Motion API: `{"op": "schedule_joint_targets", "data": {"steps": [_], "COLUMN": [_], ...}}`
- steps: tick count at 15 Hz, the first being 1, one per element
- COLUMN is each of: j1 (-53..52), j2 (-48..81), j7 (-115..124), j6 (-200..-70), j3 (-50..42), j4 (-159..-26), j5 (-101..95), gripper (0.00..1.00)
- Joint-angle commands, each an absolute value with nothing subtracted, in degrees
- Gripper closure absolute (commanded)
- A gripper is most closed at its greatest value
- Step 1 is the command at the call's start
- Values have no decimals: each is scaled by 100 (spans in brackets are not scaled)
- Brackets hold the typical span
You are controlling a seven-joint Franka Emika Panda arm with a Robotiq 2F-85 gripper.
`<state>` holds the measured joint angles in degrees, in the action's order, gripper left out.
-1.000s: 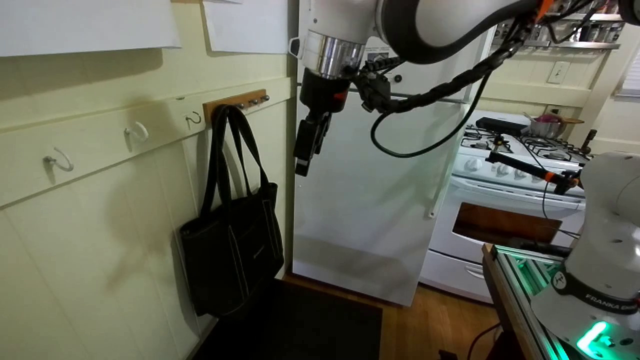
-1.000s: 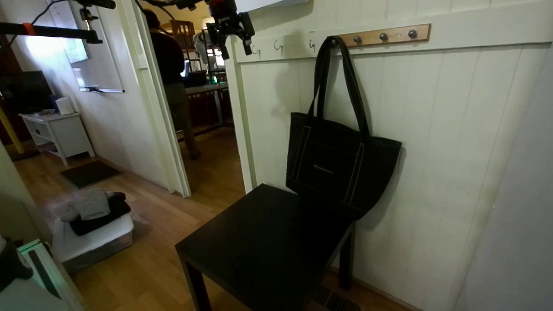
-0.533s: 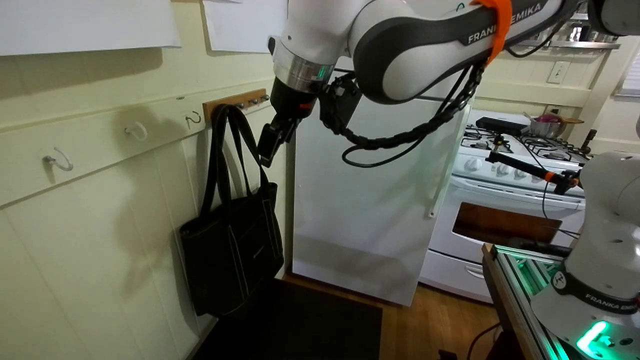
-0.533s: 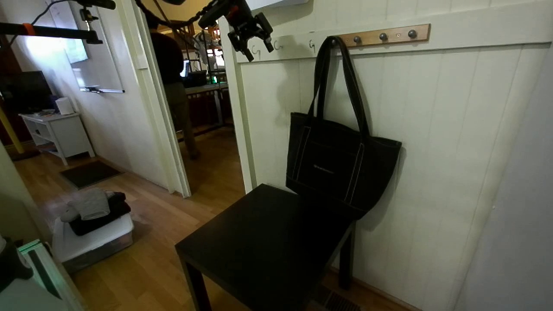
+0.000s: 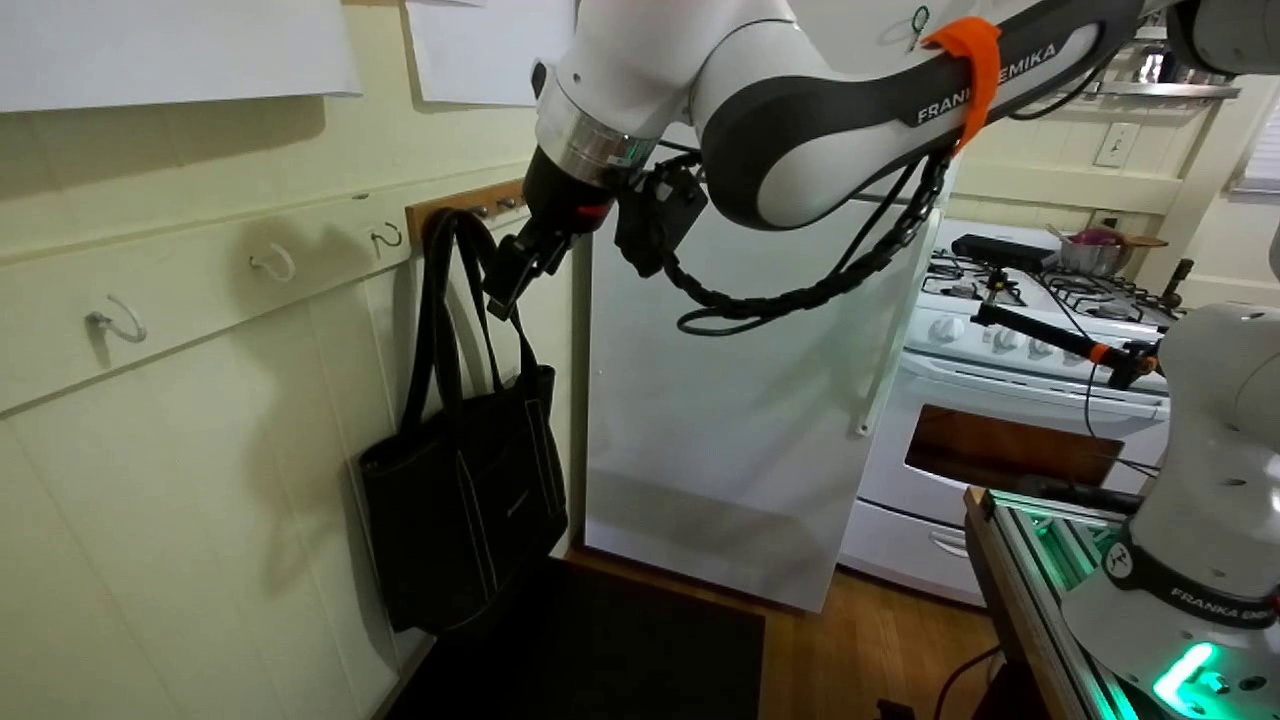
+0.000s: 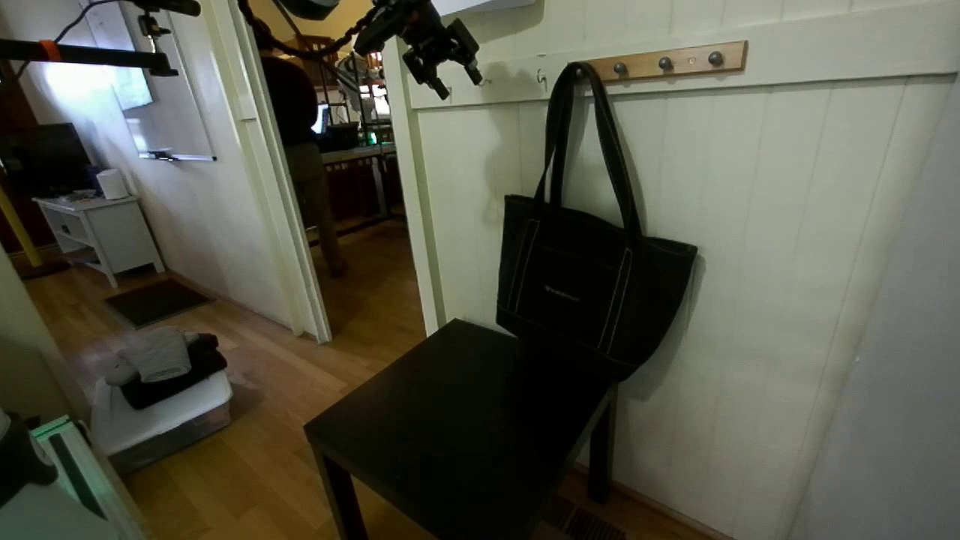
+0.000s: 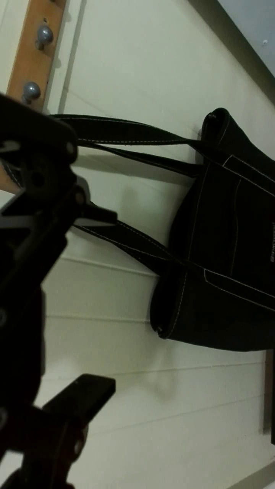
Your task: Move the bag to the second hook from the initial one
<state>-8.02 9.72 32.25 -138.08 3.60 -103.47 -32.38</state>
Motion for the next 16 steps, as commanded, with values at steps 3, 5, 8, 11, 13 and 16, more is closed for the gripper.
{"op": "schedule_joint_targets", "data": {"steps": [3, 5, 8, 11, 13, 16], "j1": [-938, -951, -940, -978, -999, -1019], "j2": [1093, 1254, 1524, 1867, 2079, 2358], "j7": [3668, 4201, 4997, 5931, 6489, 7196], "j6": [-13809, -14041, -14328, -14640, -14658, -14566], "j3": [164, 19, -154, -360, -452, -526], "j4": [-10234, -10125, -9945, -9729, -9565, -9297], "j5": [-3606, -4078, -4691, -5402, -5797, -6259], "gripper": [0, 0, 0, 0, 0, 0]}}
